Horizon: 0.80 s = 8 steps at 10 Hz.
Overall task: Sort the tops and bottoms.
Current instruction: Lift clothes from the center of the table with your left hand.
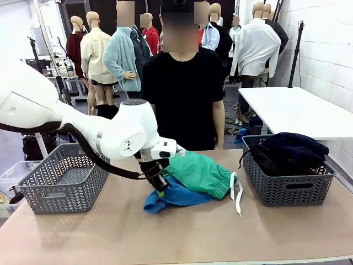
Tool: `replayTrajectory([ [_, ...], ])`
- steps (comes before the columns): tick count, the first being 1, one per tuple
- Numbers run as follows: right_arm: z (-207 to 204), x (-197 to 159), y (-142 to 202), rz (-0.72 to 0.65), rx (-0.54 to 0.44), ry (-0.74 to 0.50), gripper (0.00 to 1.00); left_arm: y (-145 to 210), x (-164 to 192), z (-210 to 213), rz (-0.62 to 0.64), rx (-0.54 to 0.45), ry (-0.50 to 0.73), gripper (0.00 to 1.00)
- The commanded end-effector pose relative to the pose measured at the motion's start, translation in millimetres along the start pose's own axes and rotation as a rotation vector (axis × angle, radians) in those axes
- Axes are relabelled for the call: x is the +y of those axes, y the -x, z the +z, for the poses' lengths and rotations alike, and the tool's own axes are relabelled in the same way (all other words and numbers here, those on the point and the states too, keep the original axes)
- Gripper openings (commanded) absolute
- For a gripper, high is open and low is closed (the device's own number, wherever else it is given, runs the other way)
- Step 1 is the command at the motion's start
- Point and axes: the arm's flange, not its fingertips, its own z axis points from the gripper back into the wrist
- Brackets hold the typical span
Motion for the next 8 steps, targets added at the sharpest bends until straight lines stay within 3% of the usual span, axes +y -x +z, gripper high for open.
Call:
replayTrajectory([
  [1,0.2,-0.8,1.3,0.017,0.002,0.011,1.00,7.8,6.6,58.2,-0.020,-0.024,-0.062,0.00],
  [4,0.2,-0.8,1.3,0.017,0.002,0.011,1.00,-6.4,5.7,144.4,-0.027,-0.069,-0.112,0.00],
  [8,0.2,-0.8,1.3,0.017,0.002,0.011,1.00,-25.0,-18.9,277.8,-0.004,-0.223,-0.198,0.00],
])
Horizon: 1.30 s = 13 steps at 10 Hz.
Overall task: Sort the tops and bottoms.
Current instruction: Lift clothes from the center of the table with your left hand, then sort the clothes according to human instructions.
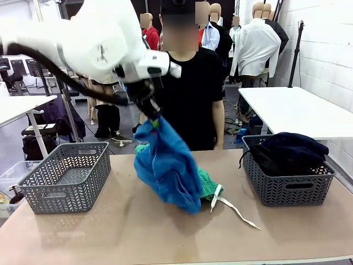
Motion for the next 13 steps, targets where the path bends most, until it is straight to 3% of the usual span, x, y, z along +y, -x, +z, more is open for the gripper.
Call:
replayTrajectory([
  [1,0.2,-0.7,1.3,0.017,0.002,0.010,1.00,-22.2,-1.2,49.2,0.021,-0.090,-0.027,0.00],
  [4,0.2,-0.7,1.3,0.017,0.002,0.010,1.00,-62.9,-21.6,150.0,0.143,-0.254,-0.246,0.00],
  [8,0.2,-0.7,1.3,0.017,0.002,0.010,1.00,-73.7,-54.2,240.2,0.245,-0.395,-0.328,0.00],
  [10,0.2,-0.7,1.3,0.017,0.002,0.010,1.00,-76.8,-58.3,243.8,0.280,-0.359,-0.357,0.00],
  [13,0.2,-0.7,1.3,0.017,0.002,0.010,1.00,-60.9,-56.9,244.7,0.229,-0.395,-0.304,0.00],
])
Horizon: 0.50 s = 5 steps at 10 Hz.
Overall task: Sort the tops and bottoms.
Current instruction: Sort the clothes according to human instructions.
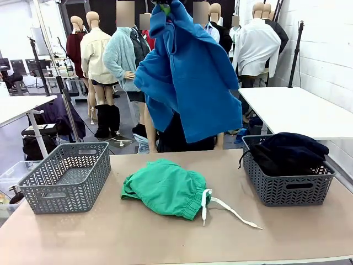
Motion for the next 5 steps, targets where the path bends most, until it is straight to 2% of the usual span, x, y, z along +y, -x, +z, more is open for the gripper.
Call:
replayTrajectory([
  [1,0.0,-1.0,1.3,0.016,0.002,0.010,1.00,1.9,3.7,3.0,-0.009,-0.022,0.012,0.00],
  [5,0.0,-1.0,1.3,0.016,0.002,0.010,1.00,1.9,3.7,3.0,-0.009,-0.022,0.012,0.00],
])
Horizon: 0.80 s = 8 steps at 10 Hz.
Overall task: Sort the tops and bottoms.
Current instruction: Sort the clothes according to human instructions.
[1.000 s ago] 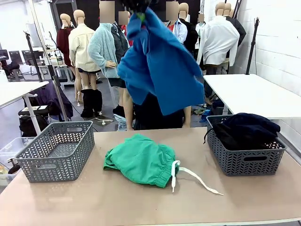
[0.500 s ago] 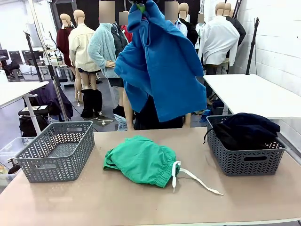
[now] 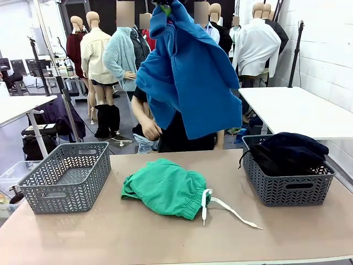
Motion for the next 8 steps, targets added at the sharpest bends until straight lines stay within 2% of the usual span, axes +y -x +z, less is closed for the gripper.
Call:
replayTrajectory([
  [1,0.0,-1.0,1.3,0.016,0.002,0.010,1.00,2.0,4.2,3.8,-0.008,-0.023,0.011,0.00],
  [8,0.0,-1.0,1.3,0.016,0.002,0.010,1.00,2.0,4.2,3.8,-0.008,-0.023,0.011,0.00],
])
